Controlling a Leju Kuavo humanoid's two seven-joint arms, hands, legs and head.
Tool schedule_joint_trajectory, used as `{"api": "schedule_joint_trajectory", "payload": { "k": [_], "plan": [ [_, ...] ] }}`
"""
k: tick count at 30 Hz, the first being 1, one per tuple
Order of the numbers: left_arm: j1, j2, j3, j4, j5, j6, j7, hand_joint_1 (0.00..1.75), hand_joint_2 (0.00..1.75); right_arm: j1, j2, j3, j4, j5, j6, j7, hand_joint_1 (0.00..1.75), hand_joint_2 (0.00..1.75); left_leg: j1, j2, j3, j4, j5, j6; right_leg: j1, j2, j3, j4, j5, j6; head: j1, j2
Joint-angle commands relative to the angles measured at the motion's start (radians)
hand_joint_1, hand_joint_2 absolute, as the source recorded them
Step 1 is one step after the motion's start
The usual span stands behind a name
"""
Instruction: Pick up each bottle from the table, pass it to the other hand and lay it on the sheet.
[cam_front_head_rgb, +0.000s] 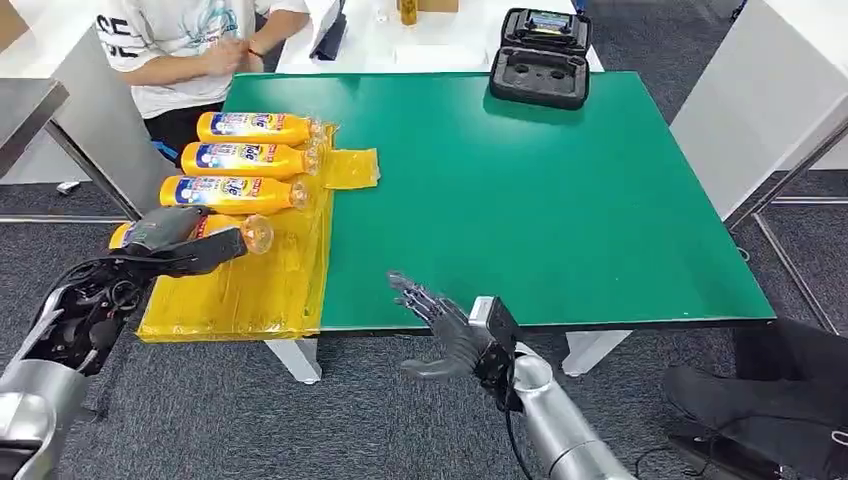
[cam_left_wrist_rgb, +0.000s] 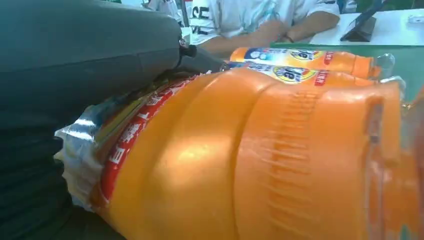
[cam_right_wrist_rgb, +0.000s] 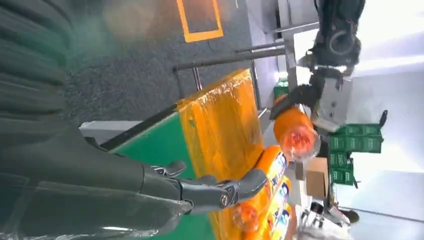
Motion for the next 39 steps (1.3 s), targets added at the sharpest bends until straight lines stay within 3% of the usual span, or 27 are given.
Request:
{"api": "schedule_joint_trajectory", "payload": {
  "k": [1,10,22,39],
  "plan": [
    [-0.156,-0.149,-0.067,0.232,-0.027,-0.006,0.038,1.75,1.75,-0.059,-0.005,0.019,0.124,0.011,-0.025,0.005,0.00,1.75,0.001,-0.003,0.000,0.001,0.000,-0.001,0.001,-0.003,0.002,0.000,0.000,-0.001,0.000,0.000],
    [-0.167,-0.166,-0.062,0.268,-0.039,-0.024,0.076,1.75,1.75,-0.043,-0.002,0.014,0.122,0.007,-0.020,0.005,0.00,1.75,0.001,-0.001,0.001,0.001,0.000,-0.002,0.001,-0.001,0.002,0.000,0.000,-0.001,0.000,0.000],
    [-0.077,-0.155,-0.047,0.277,-0.114,0.024,0.212,1.71,1.75,-0.069,0.021,0.015,0.172,0.013,0.007,0.005,0.00,1.75,0.001,0.002,0.002,0.000,-0.001,-0.001,0.001,0.001,0.003,-0.001,0.000,-0.001,0.000,0.000],
    [-0.068,-0.145,-0.032,0.288,-0.152,0.023,0.249,1.69,1.75,-0.075,0.027,0.013,0.194,0.014,0.018,0.005,0.00,1.75,0.001,0.002,0.001,0.000,-0.001,-0.002,0.001,0.001,0.002,0.000,0.000,-0.001,0.000,0.000]
  ]
}}
